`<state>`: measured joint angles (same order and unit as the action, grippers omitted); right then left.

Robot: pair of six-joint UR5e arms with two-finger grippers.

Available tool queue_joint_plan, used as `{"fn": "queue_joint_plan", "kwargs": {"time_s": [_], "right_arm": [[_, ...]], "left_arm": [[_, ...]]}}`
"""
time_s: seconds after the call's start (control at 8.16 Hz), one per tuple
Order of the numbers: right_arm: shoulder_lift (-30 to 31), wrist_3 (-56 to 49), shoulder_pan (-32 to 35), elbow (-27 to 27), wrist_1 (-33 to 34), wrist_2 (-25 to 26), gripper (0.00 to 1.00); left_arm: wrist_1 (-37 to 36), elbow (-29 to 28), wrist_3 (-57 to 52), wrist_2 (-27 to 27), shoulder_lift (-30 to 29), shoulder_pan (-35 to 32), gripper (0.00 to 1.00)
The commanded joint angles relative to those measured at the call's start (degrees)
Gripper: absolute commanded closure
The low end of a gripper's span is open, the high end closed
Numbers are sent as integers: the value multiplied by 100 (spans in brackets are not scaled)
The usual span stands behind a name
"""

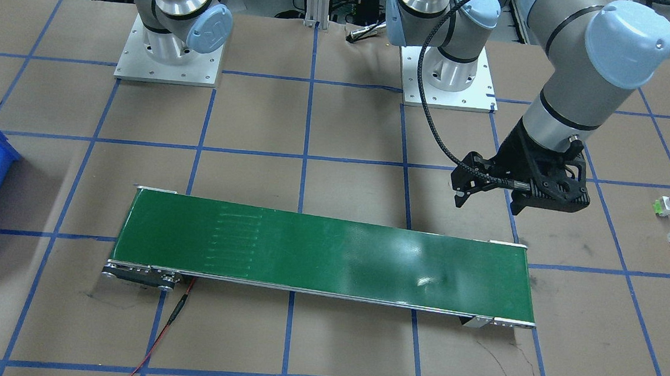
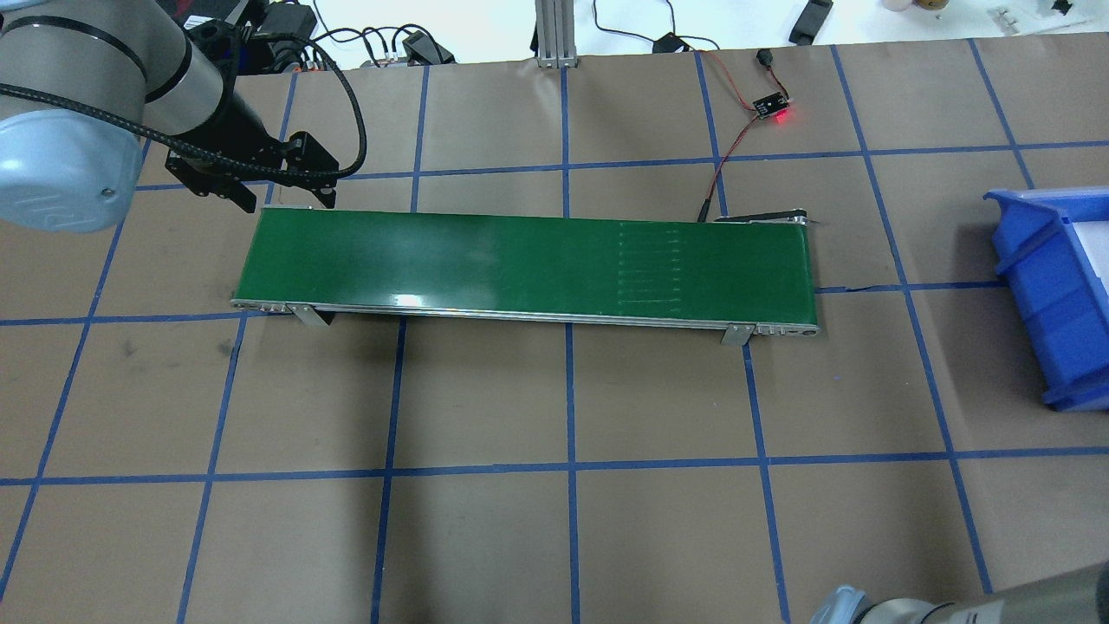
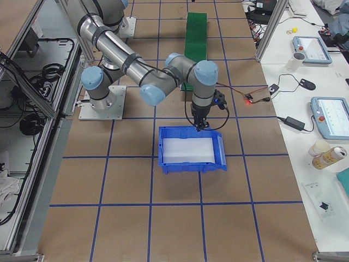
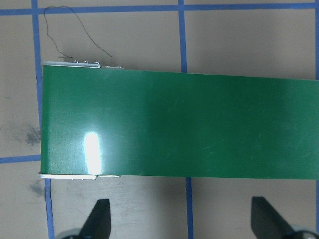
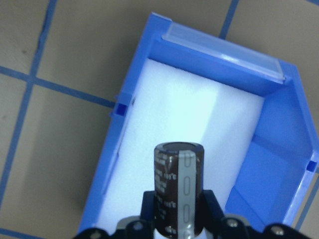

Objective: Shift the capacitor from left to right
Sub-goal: 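Lift the capacitor with the right gripper and carry it to the blue bin, then release the capacitor into the blue bin with the right gripper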

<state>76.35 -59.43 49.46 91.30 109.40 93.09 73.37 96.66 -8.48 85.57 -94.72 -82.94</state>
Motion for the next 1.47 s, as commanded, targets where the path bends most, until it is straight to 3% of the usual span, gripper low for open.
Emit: {"fn": "queue_joint_plan", "kwargs": {"time_s": [0.0, 0.25, 0.37, 0.49, 0.61, 0.74, 0.98, 1.23, 1.35], "right_arm": [[-996, -499, -480, 202, 851, -10, 100], [-1166, -447, -499, 607, 1486, -10, 100], [-1166, -446, -499, 617, 1488, -36, 79], [-1114, -446, -499, 617, 1462, -10, 25], [-1061, -394, -499, 608, 1436, -1, 0], [-800, -394, -499, 617, 1279, -45, 0], [164, 225, -377, 512, -87, -106, 0], [1019, 1062, 533, 389, -1100, -116, 0], [1118, 1405, 1121, 223, -1400, -107, 0]], "left_arm": [[133, -51, 56, -40, 67, 6, 0], [204, -42, 57, -48, 85, 6, 0], [204, -51, 57, -57, 207, -3, 0], [222, -7, 57, -40, 365, -3, 0], [387, -24, 57, -23, 471, -3, 0], [450, -7, 48, 12, 472, 14, 0], [477, -7, 48, 30, 472, 14, 0], [494, 2, 48, 30, 472, 6, 0], [486, -7, 48, 30, 446, 6, 0]]}}
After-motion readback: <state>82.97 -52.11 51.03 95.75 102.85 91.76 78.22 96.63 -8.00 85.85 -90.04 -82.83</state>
